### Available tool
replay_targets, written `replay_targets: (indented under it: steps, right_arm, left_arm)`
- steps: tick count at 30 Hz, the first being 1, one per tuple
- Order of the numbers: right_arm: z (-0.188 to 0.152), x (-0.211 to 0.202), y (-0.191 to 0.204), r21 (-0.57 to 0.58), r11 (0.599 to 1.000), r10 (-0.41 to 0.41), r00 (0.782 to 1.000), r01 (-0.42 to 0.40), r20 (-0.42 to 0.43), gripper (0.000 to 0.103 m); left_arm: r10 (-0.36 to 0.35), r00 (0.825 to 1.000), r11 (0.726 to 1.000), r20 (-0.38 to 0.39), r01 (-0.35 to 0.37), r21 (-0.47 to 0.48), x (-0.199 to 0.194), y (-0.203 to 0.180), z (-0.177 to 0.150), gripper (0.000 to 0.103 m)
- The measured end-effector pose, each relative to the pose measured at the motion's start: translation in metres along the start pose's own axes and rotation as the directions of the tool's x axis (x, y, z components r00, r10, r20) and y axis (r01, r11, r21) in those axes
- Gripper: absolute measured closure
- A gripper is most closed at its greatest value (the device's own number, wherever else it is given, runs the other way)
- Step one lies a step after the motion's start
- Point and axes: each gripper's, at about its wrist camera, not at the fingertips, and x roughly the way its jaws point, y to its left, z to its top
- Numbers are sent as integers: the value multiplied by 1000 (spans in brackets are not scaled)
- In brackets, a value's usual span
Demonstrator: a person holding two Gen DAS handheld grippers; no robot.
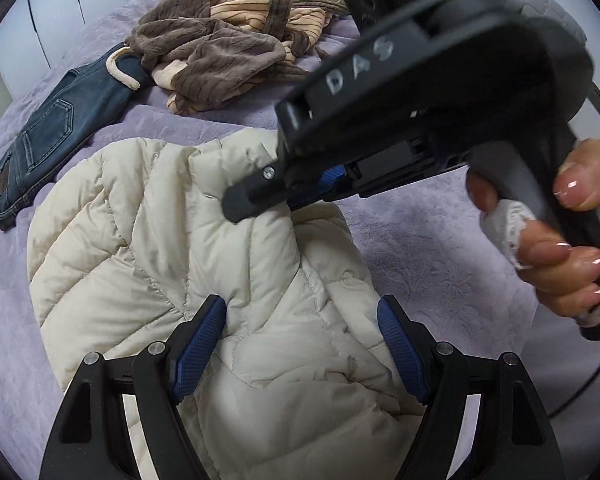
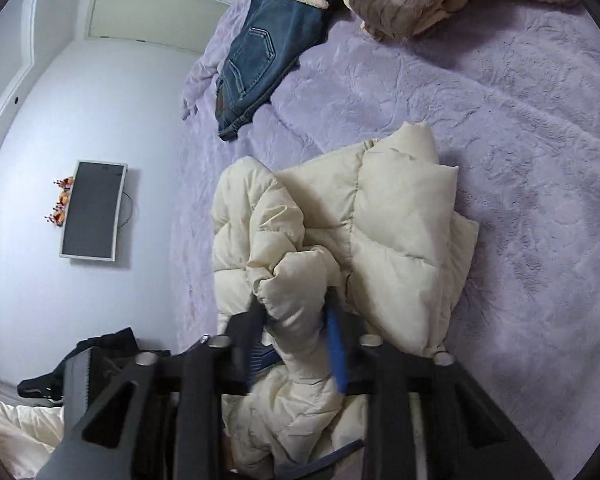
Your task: Fold large clothes
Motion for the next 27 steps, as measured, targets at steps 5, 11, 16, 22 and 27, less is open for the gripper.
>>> replay_targets:
  steps: [5, 11, 16, 22, 27]
  right_arm:
    - [-9, -1, -32, 40, 995, -96, 995, 96, -17, 92]
    - [-11, 12, -53, 49, 992, -113, 993, 113, -16, 92]
    - [-10, 14, -60, 65, 993, -99, 995, 100, -15, 92]
    - [-10, 14, -61, 66, 993, -98, 995, 99, -17, 92]
    - [-10, 15, -63, 79, 993, -89, 996, 90, -14, 92]
  left_arm:
    - [-124, 992, 985, 27, 126, -117, -35, 30, -9, 25]
    - [-223, 969, 861, 111, 249, -443, -65, 119, -31, 25]
    - [-361, 916, 623, 174, 376, -686, -33, 201, -67, 25]
    - [-523, 823, 480, 223, 500, -721, 18, 223, -88, 25]
    - [-517, 841, 528, 162, 462, -712, 39, 213, -83, 15]
